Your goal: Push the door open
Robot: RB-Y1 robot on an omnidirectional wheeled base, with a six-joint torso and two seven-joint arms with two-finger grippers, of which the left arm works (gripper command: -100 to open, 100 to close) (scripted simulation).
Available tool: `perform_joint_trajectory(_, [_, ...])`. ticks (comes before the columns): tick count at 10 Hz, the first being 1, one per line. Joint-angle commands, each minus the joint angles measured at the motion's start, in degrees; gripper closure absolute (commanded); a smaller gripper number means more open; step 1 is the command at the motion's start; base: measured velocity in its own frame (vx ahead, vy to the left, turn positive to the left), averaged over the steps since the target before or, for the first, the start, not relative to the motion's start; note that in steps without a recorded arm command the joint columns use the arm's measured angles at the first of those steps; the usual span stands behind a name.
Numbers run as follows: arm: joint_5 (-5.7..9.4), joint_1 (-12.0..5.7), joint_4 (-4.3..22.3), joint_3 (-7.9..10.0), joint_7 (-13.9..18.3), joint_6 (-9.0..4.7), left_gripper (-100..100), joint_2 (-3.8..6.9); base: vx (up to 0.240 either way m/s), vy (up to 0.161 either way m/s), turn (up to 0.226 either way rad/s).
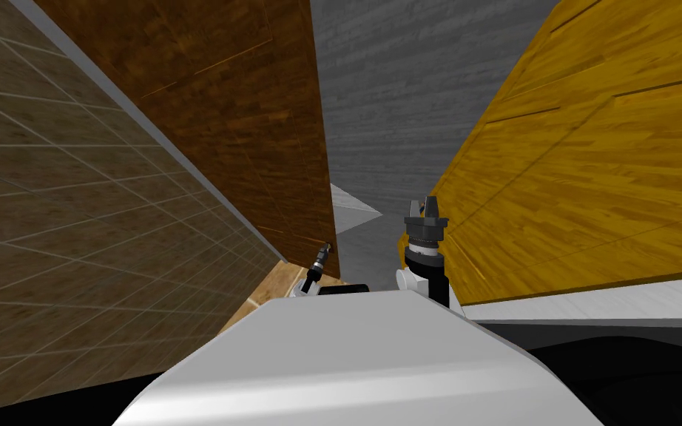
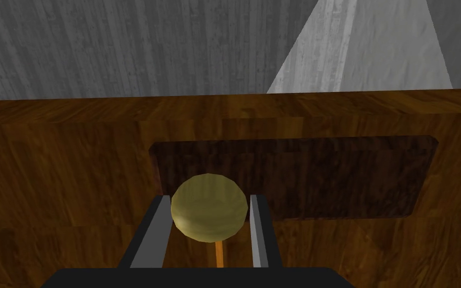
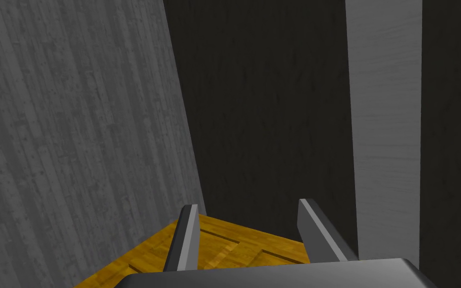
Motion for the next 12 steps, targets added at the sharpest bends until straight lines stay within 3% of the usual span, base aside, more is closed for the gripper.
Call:
perform_joint_trajectory(1, [0.50,-1.32,1.2,1.24,-0.2,-0.90,100,0.52,0.131,-0.066,0.024])
perform_joint_trajectory(3, [0.66,-1.40,1.3,1.74,-0.3,-0.91,100,0.79,0.138,-0.097,0.043])
perform_joint_trajectory(7, [1.57,-1.84,2.0,4.42,-0.5,-1.01,100,1.92,0.185,-0.116,0.099])
perform_joint_trajectory(8, [1.31,-1.15,0.9,3.60,-0.4,-0.52,-100,1.68,-0.023,-0.059,0.076])
perform_joint_trajectory(12, [1.39,-0.91,0.4,3.48,-0.1,-0.45,-100,1.52,-0.199,0.011,0.024])
